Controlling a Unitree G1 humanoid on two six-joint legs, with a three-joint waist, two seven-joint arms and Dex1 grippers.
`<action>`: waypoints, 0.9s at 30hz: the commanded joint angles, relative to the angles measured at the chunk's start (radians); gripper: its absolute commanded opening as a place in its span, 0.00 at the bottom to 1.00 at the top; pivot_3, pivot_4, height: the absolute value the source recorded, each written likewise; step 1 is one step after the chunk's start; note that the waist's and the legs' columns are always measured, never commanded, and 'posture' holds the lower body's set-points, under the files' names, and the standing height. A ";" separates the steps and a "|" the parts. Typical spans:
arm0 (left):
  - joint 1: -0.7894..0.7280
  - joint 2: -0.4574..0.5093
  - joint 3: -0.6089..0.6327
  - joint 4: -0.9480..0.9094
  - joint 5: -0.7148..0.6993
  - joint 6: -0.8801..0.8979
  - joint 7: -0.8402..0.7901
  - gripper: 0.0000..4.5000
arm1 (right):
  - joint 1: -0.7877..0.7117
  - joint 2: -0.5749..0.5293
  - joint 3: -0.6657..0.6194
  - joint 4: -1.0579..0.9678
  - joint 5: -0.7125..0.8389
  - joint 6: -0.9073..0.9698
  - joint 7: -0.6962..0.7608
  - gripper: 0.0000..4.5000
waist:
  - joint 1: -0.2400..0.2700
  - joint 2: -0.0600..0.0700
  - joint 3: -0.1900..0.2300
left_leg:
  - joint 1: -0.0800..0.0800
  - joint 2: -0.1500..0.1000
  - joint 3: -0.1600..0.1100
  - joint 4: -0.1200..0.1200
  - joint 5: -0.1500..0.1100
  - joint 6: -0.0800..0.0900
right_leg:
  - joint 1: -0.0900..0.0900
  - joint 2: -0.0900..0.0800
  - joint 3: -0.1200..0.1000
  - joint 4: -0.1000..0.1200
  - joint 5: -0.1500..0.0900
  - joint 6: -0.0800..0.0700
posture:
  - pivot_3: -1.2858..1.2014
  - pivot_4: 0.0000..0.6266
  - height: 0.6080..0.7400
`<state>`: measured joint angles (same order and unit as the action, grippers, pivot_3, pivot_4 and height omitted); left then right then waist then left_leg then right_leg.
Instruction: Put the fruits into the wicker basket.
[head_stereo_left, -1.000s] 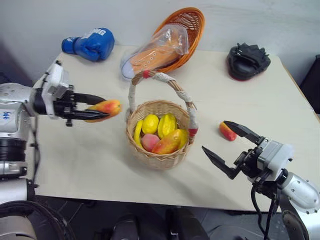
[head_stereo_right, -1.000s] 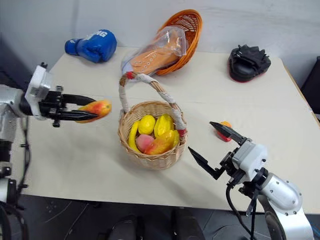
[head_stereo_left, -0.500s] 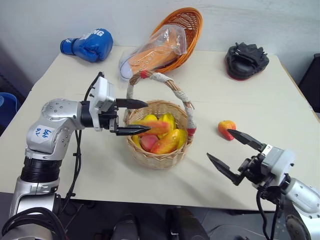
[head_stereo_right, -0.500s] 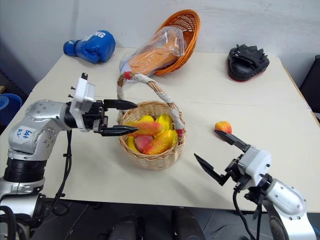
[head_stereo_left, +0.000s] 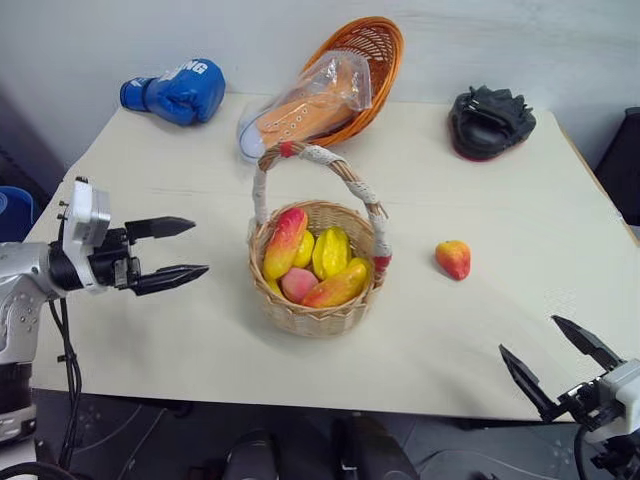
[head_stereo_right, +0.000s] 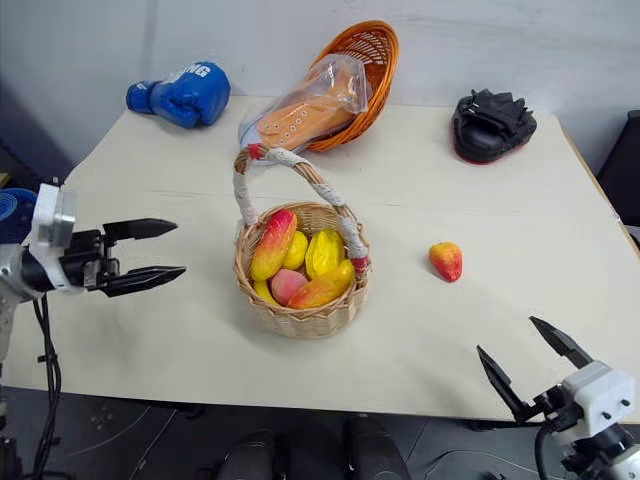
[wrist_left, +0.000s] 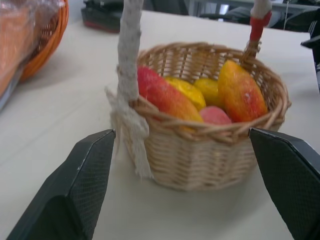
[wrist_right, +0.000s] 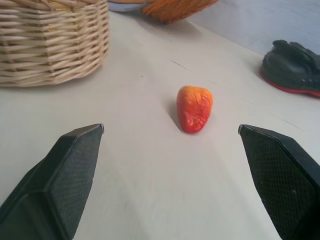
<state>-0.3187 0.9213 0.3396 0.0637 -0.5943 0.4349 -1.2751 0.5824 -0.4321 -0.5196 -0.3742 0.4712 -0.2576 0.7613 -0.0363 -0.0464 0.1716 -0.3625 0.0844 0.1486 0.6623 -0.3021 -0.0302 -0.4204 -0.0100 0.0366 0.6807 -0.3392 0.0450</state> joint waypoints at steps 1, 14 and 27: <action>0.005 0.028 0.026 0.081 0.021 -0.068 -0.047 0.99 | -0.039 -0.036 -0.031 0.006 0.026 0.034 -0.017 1.00 | -0.002 0.001 0.001 | 0.004 0.000 0.000 -0.002 0.000 0.000 | 0.003 0.000 0.000 -0.001 0.000 -0.001 | 0.52 0.24 1.00; -0.111 -0.075 -0.065 -0.011 -0.054 -0.023 -0.066 0.99 | -0.849 -0.364 0.321 0.210 0.011 0.836 -0.181 1.00 | -0.018 0.004 0.002 | 0.007 0.001 -0.002 -0.013 0.002 -0.005 | 0.005 0.003 -0.001 -0.007 -0.003 -0.005 | 0.52 0.24 1.00; -0.115 -0.089 -0.070 -0.049 -0.058 -0.020 -0.054 0.99 | -1.110 -0.286 0.499 0.665 -0.166 0.749 -0.060 1.00 | -0.027 0.006 0.004 | 0.005 0.001 0.001 -0.012 0.002 -0.004 | 0.003 0.002 0.000 -0.009 -0.003 -0.001 | 0.52 0.24 1.00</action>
<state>-0.4263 0.8270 0.2553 0.0434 -0.6296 0.4161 -1.3283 -0.5020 -0.7206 -0.0067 0.2695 0.3205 0.5278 0.6810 -0.0637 -0.0407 0.1752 -0.3577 0.0849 0.1496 0.6510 -0.3003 -0.0342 -0.4170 -0.0085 0.0363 0.6724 -0.3420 0.0435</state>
